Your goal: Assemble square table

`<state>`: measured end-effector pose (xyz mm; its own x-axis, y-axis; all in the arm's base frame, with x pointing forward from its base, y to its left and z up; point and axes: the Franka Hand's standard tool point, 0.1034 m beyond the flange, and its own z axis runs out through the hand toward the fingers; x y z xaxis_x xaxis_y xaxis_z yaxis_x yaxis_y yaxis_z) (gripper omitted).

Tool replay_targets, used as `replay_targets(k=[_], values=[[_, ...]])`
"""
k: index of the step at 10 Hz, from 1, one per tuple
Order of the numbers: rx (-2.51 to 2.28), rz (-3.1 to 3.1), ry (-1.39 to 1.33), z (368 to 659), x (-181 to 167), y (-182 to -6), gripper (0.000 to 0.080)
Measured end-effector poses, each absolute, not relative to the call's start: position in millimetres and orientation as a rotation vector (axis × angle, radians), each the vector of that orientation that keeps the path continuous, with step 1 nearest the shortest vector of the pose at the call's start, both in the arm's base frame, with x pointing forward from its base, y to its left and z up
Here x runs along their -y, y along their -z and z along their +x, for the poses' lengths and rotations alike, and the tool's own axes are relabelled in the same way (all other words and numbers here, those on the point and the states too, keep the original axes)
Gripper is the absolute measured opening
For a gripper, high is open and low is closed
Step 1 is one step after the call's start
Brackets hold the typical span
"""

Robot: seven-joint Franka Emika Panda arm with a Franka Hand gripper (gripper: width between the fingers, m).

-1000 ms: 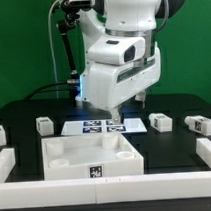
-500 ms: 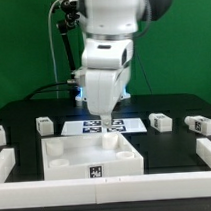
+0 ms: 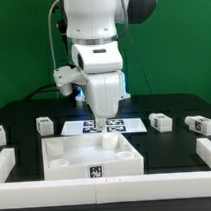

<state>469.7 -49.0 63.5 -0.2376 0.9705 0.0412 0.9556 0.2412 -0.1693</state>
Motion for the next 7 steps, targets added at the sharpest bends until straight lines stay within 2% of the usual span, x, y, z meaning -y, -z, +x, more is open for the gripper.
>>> replay_targets(k=[2, 5, 7], values=[[2.473, -1.730, -0.101, 461.2, 66.1, -55.3, 0.0650], [2.473, -1.829, -0.019, 444.8, 90.0, -33.0, 0.0650], [2.418, -1.862, -0.030, 445.1, 85.2, -19.7, 0.0650]])
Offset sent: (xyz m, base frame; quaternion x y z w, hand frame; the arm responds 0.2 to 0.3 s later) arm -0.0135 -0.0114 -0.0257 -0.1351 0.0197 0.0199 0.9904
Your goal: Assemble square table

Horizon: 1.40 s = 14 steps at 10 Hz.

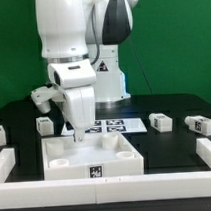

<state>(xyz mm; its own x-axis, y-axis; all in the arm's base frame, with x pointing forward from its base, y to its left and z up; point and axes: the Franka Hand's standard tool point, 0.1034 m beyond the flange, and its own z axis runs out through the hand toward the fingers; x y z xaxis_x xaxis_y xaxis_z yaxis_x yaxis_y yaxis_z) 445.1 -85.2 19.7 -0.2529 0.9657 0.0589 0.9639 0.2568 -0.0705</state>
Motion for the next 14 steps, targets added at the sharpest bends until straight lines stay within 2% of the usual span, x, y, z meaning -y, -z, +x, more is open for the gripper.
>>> replay_targets(k=[2, 5, 7, 8, 9, 10, 11, 14], values=[[2.377, -1.883, -0.034, 443.3, 76.4, -9.1, 0.0650], [2.373, -1.888, -0.032, 442.5, 77.1, -6.8, 0.0640], [2.371, -1.890, -0.033, 441.9, 77.6, -6.4, 0.0296], [2.370, -1.890, -0.033, 441.8, 77.7, -6.2, 0.0296], [2.370, -1.891, -0.033, 441.7, 77.9, -6.1, 0.0101], [2.374, -1.898, -0.027, 443.7, 78.8, -7.2, 0.0101], [2.376, -1.902, -0.023, 444.7, 79.3, -7.6, 0.0056], [2.376, -1.903, -0.022, 444.8, 79.6, -7.7, 0.0056]])
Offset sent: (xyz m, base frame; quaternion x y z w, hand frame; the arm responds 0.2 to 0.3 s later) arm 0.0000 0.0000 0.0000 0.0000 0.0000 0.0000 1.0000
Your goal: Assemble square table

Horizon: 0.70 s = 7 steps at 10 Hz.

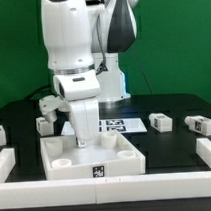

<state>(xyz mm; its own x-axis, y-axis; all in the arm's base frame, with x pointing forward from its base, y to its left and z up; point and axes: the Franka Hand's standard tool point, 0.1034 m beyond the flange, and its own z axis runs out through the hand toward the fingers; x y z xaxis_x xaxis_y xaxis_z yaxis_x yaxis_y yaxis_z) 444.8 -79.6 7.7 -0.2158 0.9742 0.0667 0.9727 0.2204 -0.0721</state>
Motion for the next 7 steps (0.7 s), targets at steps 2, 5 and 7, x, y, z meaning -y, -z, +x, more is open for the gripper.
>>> replay_targets(k=[2, 5, 7], values=[[2.328, -1.962, -0.023, 446.3, 73.6, -7.9, 0.0056], [2.199, -2.098, 0.011, 471.5, 11.8, -8.6, 0.0057], [2.177, -2.118, 0.049, 491.0, -22.7, -8.3, 0.0057]])
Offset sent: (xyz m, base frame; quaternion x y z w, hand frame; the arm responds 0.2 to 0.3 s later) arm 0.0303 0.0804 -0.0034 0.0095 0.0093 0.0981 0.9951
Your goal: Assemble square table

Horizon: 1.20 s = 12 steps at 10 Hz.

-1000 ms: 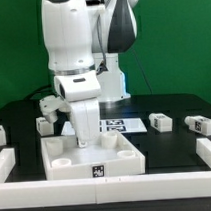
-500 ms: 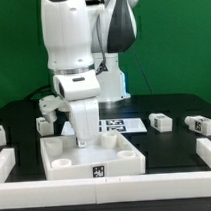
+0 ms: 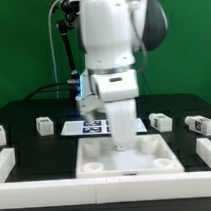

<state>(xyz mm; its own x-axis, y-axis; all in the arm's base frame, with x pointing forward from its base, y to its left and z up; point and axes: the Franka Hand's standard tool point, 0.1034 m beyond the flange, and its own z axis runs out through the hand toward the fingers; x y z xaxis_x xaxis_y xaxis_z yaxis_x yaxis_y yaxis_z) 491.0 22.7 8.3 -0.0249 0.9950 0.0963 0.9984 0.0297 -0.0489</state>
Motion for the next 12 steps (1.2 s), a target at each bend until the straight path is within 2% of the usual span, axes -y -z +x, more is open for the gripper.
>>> replay_targets(k=[5, 8, 9, 10, 11, 12], values=[[2.180, -2.108, 0.055, 495.1, -63.0, -6.0, 0.0057], [2.181, -2.111, 0.062, 494.7, -66.1, -5.9, 0.0057], [2.181, -2.111, 0.062, 494.6, -65.9, -5.7, 0.0156], [2.180, -2.111, 0.062, 494.6, -65.7, -5.7, 0.0156], [2.180, -2.112, 0.062, 494.6, -65.5, -5.6, 0.0370], [2.180, -2.112, 0.063, 494.8, -65.3, -5.7, 0.0546]])
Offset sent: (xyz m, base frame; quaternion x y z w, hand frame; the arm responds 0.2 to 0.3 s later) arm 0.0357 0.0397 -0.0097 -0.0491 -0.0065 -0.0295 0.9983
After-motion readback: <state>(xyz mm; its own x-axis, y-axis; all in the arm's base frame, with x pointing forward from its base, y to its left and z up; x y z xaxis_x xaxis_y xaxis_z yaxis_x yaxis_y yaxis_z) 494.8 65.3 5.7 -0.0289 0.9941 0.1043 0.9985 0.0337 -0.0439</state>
